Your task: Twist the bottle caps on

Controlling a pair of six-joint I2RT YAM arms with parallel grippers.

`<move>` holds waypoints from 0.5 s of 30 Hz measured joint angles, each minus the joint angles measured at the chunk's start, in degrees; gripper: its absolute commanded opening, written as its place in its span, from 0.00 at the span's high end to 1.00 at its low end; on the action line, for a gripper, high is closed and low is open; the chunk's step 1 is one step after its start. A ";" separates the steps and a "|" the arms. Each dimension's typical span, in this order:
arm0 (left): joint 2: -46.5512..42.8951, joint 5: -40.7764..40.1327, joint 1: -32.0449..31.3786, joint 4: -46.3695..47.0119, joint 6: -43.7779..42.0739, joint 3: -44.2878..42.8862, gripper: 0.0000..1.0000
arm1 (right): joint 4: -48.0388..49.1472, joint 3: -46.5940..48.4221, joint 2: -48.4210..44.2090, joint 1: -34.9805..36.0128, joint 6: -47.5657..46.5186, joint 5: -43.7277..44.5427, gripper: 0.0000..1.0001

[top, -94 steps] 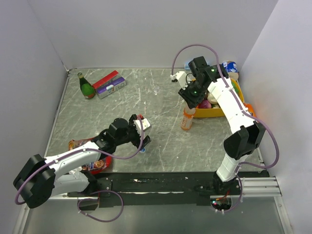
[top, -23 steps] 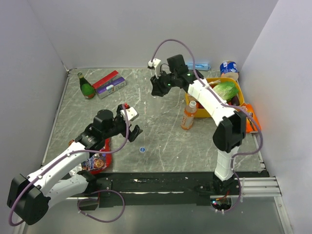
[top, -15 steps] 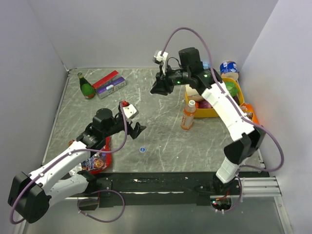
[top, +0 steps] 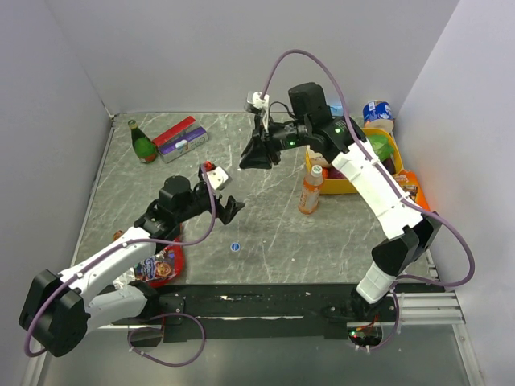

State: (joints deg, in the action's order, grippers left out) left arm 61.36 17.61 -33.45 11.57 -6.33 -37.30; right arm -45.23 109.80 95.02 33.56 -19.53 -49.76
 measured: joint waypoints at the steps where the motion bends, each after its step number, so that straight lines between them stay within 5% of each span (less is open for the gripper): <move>1: 0.00 0.22 0.00 0.11 0.00 0.00 0.03 | 0.02 0.00 0.00 0.24 0.17 -0.28 1.00; 11: -0.02 6.12 0.00 0.94 -0.15 0.00 0.30 | 0.07 -0.04 -0.02 0.81 1.70 -0.94 1.00; 14: -0.04 7.82 0.00 0.63 -0.33 0.00 0.38 | 0.13 -0.33 -0.02 0.81 1.79 -0.90 0.72; 15: -0.09 8.13 0.00 0.42 -0.26 0.00 0.39 | 0.11 -0.42 -0.02 0.81 1.95 -0.83 0.53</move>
State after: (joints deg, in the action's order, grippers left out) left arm 61.28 25.74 -33.45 11.99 -6.59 -37.30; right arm -45.12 109.38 95.00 34.37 -17.58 -50.59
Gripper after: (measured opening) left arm 0.652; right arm 0.394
